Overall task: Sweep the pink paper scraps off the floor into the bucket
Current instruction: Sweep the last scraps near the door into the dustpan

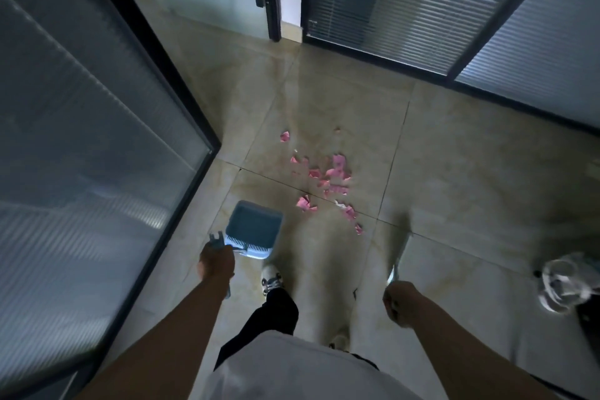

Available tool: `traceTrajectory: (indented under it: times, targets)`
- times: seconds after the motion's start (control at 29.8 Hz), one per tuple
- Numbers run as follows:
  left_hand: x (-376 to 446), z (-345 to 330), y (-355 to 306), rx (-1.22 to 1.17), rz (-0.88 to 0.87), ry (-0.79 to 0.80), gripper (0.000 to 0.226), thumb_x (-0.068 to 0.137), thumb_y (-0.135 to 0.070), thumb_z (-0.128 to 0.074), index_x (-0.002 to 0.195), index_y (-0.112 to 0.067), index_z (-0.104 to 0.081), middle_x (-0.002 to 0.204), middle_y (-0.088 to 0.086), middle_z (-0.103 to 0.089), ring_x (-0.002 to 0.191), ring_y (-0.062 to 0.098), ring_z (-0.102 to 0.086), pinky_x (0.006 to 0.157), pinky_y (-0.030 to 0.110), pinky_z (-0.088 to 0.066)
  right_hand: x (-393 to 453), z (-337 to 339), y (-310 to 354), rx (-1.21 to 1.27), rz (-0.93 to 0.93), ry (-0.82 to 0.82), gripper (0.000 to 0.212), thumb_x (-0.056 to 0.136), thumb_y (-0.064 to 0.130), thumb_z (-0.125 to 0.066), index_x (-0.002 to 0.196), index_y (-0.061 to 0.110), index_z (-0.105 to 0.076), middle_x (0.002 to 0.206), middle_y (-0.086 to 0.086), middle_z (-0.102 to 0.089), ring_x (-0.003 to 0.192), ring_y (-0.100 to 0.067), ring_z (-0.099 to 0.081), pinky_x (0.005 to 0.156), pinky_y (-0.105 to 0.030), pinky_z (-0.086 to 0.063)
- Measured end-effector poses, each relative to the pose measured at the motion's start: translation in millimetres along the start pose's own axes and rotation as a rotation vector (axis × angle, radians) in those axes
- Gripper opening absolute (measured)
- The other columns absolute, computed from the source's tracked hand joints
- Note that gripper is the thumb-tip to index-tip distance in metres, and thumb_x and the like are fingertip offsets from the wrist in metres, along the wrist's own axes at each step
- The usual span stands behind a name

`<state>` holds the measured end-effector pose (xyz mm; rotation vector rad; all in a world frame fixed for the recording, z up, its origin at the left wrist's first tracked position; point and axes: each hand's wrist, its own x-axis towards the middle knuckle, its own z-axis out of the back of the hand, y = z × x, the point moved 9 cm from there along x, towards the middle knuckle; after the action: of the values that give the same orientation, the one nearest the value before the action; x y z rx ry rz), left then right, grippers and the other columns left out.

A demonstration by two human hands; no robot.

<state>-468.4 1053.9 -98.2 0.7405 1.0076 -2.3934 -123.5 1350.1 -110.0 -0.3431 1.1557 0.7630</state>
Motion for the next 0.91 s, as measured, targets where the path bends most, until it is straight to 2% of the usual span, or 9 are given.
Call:
traceTrajectory:
  times: [0.07,0.13,0.2,0.27,0.44,0.57,0.7,0.84,0.91]
  targets:
    - [35,-2,2,0.061,0.009,0.034,0.033,0.083,-0.025,-0.053,0.109,-0.005,-0.060,0.105,0.021,-0.069,0.088,0.039,-0.068,0.077,0.047,-0.058,-4,-29,32,-0.026,0.016,0.016,0.015,0.089,-0.005,-0.036,0.089,0.006,-0.046,0.043,-0.009,-0.045,0.022,-0.011,-0.037,0.037,-0.011,-0.032]
    - [48,-2,-5,0.117,-0.022,0.040,0.035,0.086,-0.031,-0.053,0.112,-0.008,-0.061,0.110,0.019,-0.068,0.093,0.038,-0.069,0.082,0.049,-0.057,-15,-56,61,-0.039,0.026,0.021,0.017,0.089,-0.004,-0.035,0.080,0.004,-0.046,0.043,-0.011,-0.045,0.021,-0.011,-0.035,0.035,-0.010,-0.031]
    - [49,2,-20,0.150,-0.056,0.057,0.038,0.090,-0.028,-0.055,0.120,-0.006,-0.060,0.123,0.018,-0.064,0.106,0.036,-0.065,0.091,0.043,-0.053,-22,-85,86,-0.104,0.054,0.038,0.021,0.087,-0.006,-0.033,0.071,0.004,-0.045,0.033,-0.009,-0.039,0.024,-0.013,-0.030,0.035,-0.011,-0.030]
    - [56,1,-28,0.142,-0.062,0.086,0.037,0.093,-0.023,-0.056,0.124,-0.003,-0.058,0.127,0.016,-0.061,0.114,0.033,-0.060,0.094,0.037,-0.048,-30,-115,110,-0.108,0.083,0.073,0.026,0.083,-0.009,-0.033,0.062,0.000,-0.045,0.033,-0.006,-0.033,0.025,-0.014,-0.026,0.036,-0.012,-0.028]
    - [79,-5,-27,0.058,-0.003,0.107,0.025,0.088,-0.017,-0.058,0.111,-0.008,-0.063,0.112,0.017,-0.068,0.101,0.036,-0.066,0.089,0.048,-0.053,-61,-172,149,-0.155,0.111,0.124,0.031,0.084,-0.005,-0.038,0.054,0.002,-0.045,0.030,-0.006,-0.033,0.025,-0.013,-0.028,0.037,-0.012,-0.029]
    - [85,-3,-38,0.098,0.034,0.133,0.010,0.090,-0.020,-0.053,0.096,-0.014,-0.059,0.100,0.017,-0.069,0.089,0.037,-0.067,0.083,0.046,-0.056,-82,-193,164,-0.085,0.126,0.164,0.034,0.082,-0.004,-0.035,0.050,0.005,-0.042,0.041,-0.008,-0.034,0.033,-0.015,-0.029,0.040,-0.014,-0.024]
    - [88,-5,-43,0.131,0.070,0.168,0.029,0.093,-0.019,-0.052,0.119,-0.007,-0.059,0.114,0.017,-0.064,0.105,0.037,-0.061,0.088,0.038,-0.049,-96,-188,169,0.100,0.142,0.180,0.030,0.081,-0.004,-0.032,0.055,0.005,-0.042,0.038,-0.006,-0.032,0.026,-0.015,-0.029,0.034,-0.011,-0.024]
    - [92,-10,-52,0.154,0.033,0.138,0.032,0.092,-0.022,-0.050,0.122,-0.011,-0.057,0.117,0.016,-0.066,0.094,0.037,-0.066,0.080,0.037,-0.054,-98,-167,188,0.170,0.147,0.164,0.028,0.081,-0.003,-0.034,0.056,0.006,-0.042,0.037,-0.004,-0.035,0.025,-0.013,-0.031,0.032,-0.012,-0.024]
    - [93,-15,-58,0.160,0.049,0.138,0.033,0.092,-0.019,-0.050,0.123,-0.008,-0.057,0.117,0.016,-0.065,0.098,0.037,-0.064,0.079,0.036,-0.051,-95,-152,204,0.155,0.159,0.155,0.027,0.081,-0.004,-0.033,0.057,0.007,-0.040,0.036,-0.003,-0.035,0.024,-0.013,-0.030,0.031,-0.012,-0.024]
